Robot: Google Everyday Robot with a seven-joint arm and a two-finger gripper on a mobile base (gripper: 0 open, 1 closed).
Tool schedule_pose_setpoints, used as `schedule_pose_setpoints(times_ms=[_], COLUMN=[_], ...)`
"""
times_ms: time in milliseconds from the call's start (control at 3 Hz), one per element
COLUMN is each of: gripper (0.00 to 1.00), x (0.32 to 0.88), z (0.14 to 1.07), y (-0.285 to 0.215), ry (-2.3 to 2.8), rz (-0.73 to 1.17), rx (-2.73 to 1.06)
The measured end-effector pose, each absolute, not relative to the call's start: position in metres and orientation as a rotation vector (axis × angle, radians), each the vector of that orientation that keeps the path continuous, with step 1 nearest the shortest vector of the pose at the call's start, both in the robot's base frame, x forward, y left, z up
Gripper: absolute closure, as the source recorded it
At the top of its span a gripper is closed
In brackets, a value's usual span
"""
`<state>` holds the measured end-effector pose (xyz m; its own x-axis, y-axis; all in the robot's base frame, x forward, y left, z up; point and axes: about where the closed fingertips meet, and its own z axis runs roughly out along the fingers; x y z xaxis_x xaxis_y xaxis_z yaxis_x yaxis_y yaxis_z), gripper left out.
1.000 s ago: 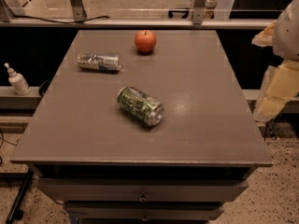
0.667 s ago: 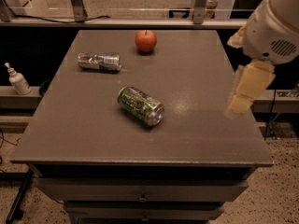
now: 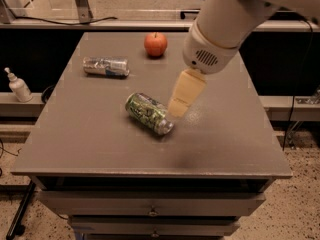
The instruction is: Place green can upright
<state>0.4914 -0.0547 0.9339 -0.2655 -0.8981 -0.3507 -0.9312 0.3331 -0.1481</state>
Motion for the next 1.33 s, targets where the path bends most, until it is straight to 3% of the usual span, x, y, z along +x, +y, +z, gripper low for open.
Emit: schedule_pose_setpoints(times_ms=[1333], gripper=[0.0], x=[0.539], z=[0.855], y=[0.023], ry=[2.507], rz=[0.146], rx=[-1.189])
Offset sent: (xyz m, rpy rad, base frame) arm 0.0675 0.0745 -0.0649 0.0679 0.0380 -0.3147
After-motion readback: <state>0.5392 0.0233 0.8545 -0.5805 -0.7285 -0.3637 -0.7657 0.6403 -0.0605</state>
